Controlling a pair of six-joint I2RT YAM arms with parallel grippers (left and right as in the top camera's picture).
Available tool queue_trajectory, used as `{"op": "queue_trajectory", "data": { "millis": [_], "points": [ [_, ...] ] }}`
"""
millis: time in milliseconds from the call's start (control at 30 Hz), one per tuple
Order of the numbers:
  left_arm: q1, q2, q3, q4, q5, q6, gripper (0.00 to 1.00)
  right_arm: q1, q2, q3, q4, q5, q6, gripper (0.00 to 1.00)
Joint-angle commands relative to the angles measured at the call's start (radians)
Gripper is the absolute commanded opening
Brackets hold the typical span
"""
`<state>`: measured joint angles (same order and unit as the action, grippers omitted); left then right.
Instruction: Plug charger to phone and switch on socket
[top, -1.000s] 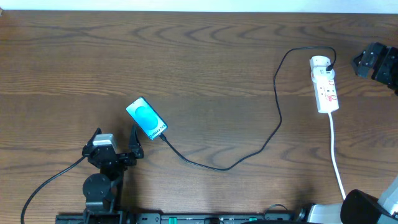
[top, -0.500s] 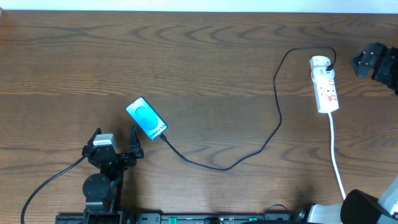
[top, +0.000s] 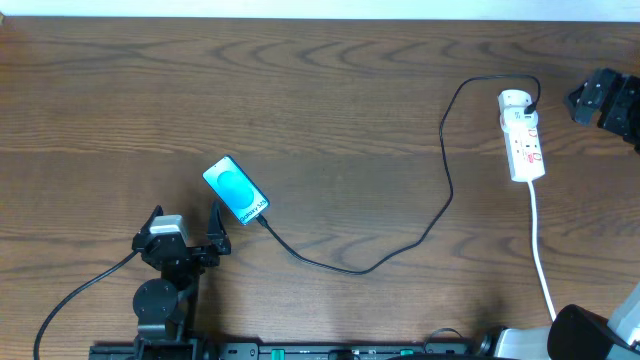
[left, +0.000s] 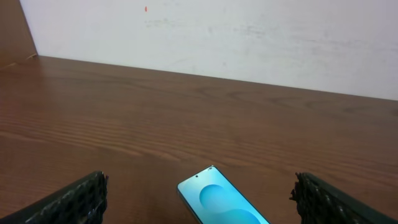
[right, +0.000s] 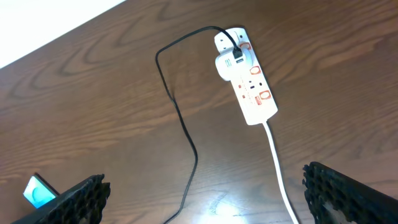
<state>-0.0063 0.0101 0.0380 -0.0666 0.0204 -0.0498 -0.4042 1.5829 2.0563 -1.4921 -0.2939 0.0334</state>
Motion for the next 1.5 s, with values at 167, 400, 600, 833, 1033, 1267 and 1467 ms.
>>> {"op": "queue_trajectory", "data": {
  "millis": [167,400,600,833,1033,1267,1467],
  "points": [
    [0.006,-0.006,-0.023,-0.028,-0.006,0.015,0.95,0.024,-0.059,-0.01,0.044,0.089,-0.03,0.99],
    [0.006,-0.006,-0.023,-0.028,-0.006,0.015,0.95,0.166,-0.295,-0.392,0.515,0.078,-0.031,0.99],
    [0.006,-0.006,-0.023,-0.028,-0.006,0.015,0.95,0.279,-0.543,-0.854,1.041,0.069,-0.031,0.99],
    [0.006,-0.006,-0.023,-0.028,-0.006,0.015,0.95,0.36,-0.849,-1.374,1.7,0.0,-0.033,0.99],
    [0.006,-0.006,-0.023,-0.028,-0.006,0.015,0.95,0.371,-1.038,-1.662,1.968,0.0,-0.122,0.99],
    [0.006,-0.006,-0.023,-0.028,-0.006,0.015,0.95,0.383,-1.212,-1.847,2.023,0.0,-0.332,0.99],
    [0.006,-0.006,-0.023,-0.028,-0.006,0.015,0.95,0.386,-1.373,-2.003,1.991,0.0,-0.397,0.99]
  ]
}}
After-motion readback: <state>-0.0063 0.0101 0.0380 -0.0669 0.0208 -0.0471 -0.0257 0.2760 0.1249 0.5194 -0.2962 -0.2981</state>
